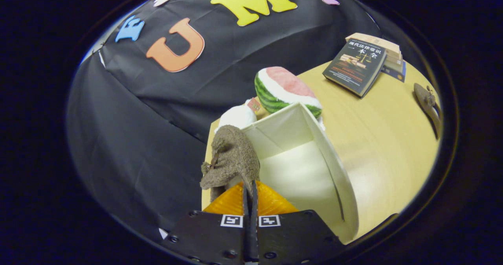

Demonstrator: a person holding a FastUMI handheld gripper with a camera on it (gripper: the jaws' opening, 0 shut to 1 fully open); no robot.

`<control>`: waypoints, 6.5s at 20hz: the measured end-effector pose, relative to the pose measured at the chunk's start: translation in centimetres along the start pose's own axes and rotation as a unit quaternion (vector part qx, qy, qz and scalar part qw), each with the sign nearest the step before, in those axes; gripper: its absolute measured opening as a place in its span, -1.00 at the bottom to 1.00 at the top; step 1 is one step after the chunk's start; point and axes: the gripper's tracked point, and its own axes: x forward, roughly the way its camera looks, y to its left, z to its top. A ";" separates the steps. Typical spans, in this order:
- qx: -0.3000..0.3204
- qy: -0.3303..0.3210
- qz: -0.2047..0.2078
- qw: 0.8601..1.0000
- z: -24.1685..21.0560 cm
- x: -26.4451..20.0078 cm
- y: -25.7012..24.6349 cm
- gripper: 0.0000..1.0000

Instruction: Open the storage box then place both shoes into the box .Put the left shoe in first, then the right shoe, with the right side of both shoes facing outward in a uniform manner.

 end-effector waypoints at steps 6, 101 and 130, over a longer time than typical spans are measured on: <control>-0.035 0.026 0.006 0.999 -1.9 1.5 0.4 -0.80; -0.051 -0.029 -0.139 0.989 3.2 -7.1 -6.2 -1.00; -0.144 -0.139 -0.133 0.971 7.2 -15.2 -9.8 0.89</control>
